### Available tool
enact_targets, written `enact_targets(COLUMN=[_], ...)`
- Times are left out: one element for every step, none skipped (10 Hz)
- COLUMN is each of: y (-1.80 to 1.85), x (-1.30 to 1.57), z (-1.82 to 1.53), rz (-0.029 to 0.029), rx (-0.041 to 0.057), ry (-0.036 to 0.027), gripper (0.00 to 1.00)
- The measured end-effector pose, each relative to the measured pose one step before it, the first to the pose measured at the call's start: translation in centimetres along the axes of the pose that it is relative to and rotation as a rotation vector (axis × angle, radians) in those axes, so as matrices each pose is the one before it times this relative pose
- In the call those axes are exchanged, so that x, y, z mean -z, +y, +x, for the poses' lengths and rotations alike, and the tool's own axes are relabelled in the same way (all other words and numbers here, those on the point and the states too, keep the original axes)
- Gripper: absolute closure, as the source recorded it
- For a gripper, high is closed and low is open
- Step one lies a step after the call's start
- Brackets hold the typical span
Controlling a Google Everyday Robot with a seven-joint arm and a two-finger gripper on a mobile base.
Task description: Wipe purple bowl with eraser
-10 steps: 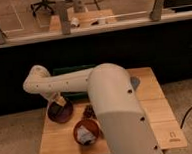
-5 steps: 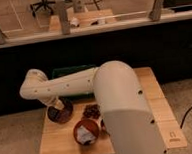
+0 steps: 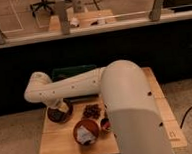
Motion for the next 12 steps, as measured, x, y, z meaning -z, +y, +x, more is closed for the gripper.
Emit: enact_targets(y=[0.247,0.127,0.009,-0.146,-0.241,-0.226,-0.278,-0.36,-0.633,-0.739,-0.855,-0.836], x=[-0.313,-0.582,-0.52,-0.424,-0.39,-0.072,0.078,0.177,0.248,0.136,0.103,0.145], z=[0.352,0.699,0.697,0.721,0.758,0.676,0.343,0.079,-0.139,-0.519,-0.727,-0.784], rz=[-0.00851,-0.01239,-0.00992,-0.00961,-0.00765,-0.00389,-0.0006,0.00389,0.00555,0.00534,0.00607,0.00787], rx=[-0.00884,-0.01349,-0.01371,-0.01116,-0.00883,-0.00943,-0.00449,-0.00014,0.00404,0.00837,0.01143,0.01247], ry=[0.00612,0.00656,0.00441,0.00536,0.00464,0.0043,0.00249,0.00083,0.00047,-0.00271,-0.0042,-0.00447], gripper=[0.68,0.68,0.68,0.68,0.68,0.68,0.68,0.68,0.68,0.68,0.68,0.68])
